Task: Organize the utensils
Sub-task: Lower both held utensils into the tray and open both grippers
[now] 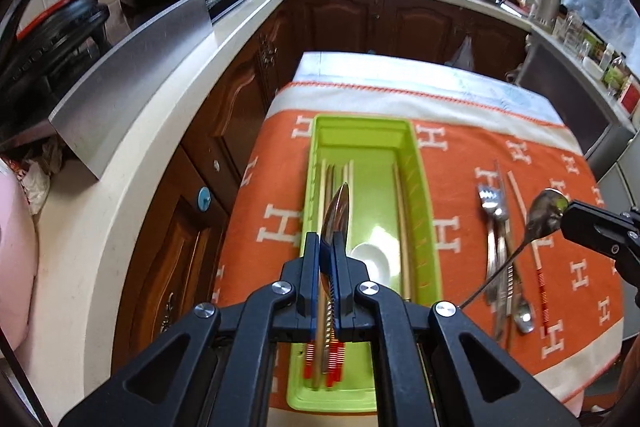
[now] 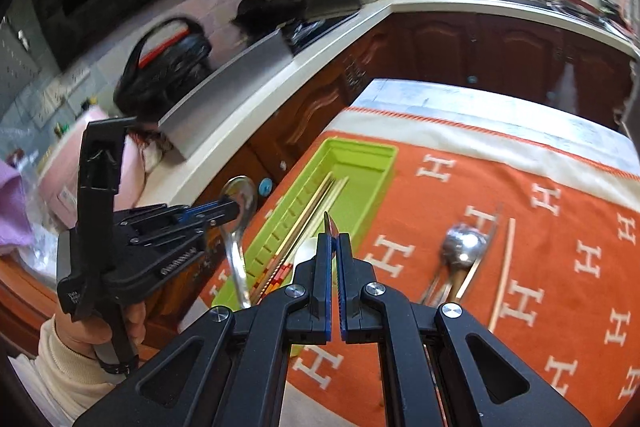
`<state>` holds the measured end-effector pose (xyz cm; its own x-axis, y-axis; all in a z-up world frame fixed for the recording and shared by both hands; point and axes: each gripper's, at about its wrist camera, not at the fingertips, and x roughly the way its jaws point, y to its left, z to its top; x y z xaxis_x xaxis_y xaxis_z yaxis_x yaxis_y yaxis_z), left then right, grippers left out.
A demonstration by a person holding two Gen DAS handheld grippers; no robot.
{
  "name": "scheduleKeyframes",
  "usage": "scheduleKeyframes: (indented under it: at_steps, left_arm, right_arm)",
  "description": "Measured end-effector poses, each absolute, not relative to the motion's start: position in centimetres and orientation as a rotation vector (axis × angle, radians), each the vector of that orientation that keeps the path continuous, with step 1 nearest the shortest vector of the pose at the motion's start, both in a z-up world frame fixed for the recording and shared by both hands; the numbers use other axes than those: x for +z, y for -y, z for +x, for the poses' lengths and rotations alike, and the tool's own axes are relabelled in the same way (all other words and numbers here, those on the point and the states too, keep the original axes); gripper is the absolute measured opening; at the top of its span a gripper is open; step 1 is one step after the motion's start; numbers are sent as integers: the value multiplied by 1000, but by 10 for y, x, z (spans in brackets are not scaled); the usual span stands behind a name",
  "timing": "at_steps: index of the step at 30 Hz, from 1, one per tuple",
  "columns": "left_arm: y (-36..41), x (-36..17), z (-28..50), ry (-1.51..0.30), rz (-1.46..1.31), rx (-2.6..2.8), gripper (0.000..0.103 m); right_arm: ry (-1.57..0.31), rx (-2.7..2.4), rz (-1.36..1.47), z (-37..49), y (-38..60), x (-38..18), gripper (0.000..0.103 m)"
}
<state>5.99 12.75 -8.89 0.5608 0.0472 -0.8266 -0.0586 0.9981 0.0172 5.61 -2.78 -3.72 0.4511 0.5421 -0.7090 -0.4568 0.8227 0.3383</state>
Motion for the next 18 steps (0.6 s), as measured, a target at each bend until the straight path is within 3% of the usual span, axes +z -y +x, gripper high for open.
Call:
scheduleKeyframes:
  at_steps: [18]
  left_arm:
    - [-135,-145,107,-1038,-57,-12,7]
  right_arm:
    - [-1051,548,-47,146,-64,-131,4]
